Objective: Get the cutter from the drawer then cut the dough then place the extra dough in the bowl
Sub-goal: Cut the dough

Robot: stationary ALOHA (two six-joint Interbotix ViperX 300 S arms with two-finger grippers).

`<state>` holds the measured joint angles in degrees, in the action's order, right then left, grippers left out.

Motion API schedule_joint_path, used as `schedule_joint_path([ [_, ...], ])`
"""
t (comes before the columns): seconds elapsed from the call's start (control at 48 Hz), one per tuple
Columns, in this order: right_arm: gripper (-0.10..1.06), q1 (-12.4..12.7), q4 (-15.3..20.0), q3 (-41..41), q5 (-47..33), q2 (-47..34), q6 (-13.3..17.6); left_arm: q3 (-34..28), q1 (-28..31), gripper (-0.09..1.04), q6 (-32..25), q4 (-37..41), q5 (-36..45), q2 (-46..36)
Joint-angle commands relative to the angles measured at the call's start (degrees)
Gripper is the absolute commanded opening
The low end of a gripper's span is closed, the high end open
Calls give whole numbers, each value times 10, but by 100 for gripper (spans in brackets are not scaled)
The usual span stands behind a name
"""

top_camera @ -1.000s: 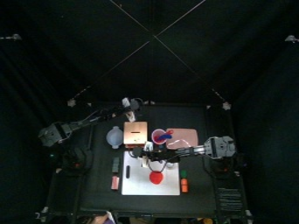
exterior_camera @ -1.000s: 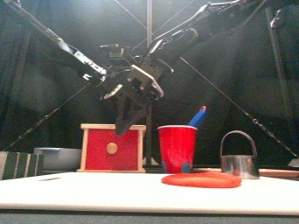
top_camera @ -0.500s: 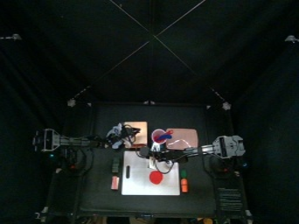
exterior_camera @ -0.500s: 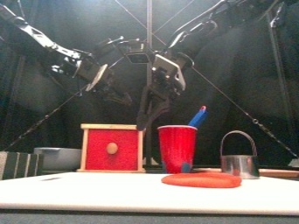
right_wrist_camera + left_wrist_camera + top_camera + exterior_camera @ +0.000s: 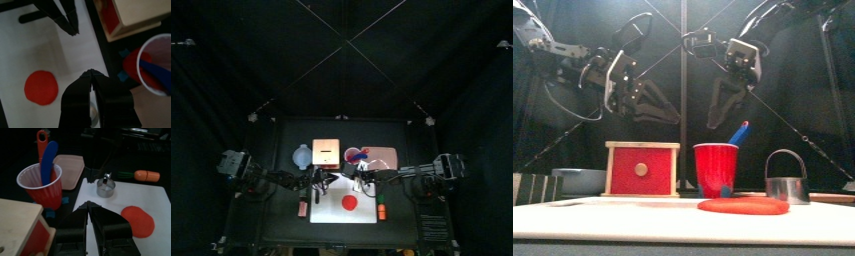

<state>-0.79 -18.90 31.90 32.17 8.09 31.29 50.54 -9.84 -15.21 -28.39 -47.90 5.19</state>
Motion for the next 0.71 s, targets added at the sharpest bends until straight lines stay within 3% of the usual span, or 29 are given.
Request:
schedule_joint_path([
  [0.021,26,5,15,3,0,25,0,4,13,50,62,71,-39,2],
  [0.188,32,1,37,9,13,26,-7,17,24,50,83,134,-36,-4],
  [0.25,41,0,42,12,26,28,-7,25,27,50,83,141,-33,-7],
  [0.354,66,-7,54,17,47,33,-3,44,34,50,79,143,-32,-18],
  [0.5,91,-12,100,19,65,40,-7,69,35,50,73,143,-32,-37],
  [0.708,96,-27,121,30,101,61,-8,93,36,50,72,142,-32,-66],
])
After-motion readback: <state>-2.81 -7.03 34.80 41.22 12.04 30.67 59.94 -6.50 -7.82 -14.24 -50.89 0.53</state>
